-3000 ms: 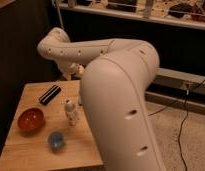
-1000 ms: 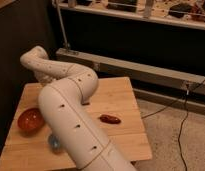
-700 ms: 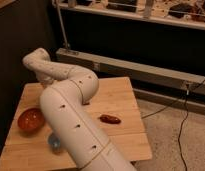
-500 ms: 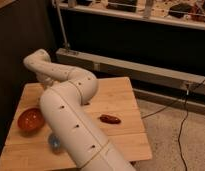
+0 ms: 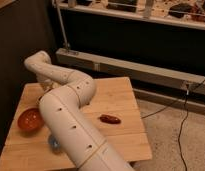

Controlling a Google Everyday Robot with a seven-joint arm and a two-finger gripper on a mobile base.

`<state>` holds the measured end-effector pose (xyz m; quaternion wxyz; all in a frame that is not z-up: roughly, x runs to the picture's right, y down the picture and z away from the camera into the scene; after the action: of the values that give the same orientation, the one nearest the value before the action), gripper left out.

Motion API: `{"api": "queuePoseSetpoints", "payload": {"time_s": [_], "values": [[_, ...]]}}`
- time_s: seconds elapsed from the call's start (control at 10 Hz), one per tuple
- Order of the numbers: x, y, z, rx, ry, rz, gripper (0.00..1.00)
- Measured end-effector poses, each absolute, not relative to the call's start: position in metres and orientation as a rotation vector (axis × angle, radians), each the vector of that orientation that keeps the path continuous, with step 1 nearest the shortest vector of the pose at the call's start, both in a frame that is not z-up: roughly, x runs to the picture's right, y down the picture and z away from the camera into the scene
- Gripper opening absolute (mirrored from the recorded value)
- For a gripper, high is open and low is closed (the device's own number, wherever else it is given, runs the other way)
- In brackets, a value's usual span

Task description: Place the eraser on the white sponge

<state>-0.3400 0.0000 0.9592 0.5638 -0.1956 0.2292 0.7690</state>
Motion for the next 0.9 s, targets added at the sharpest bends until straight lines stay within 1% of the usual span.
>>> {"api": "queuePoseSetpoints", "payload": {"time_s": [0.7,0.8,0.9], "values": [[-0.341,0.009,0.971,-0.456,0.573,1.795,0.65],[-0.342,0.011,0.972,-0.466,0.574,1.794,0.62],[-0.344,0.013,0.972,-0.483,0.577,1.792,0.51]]}}
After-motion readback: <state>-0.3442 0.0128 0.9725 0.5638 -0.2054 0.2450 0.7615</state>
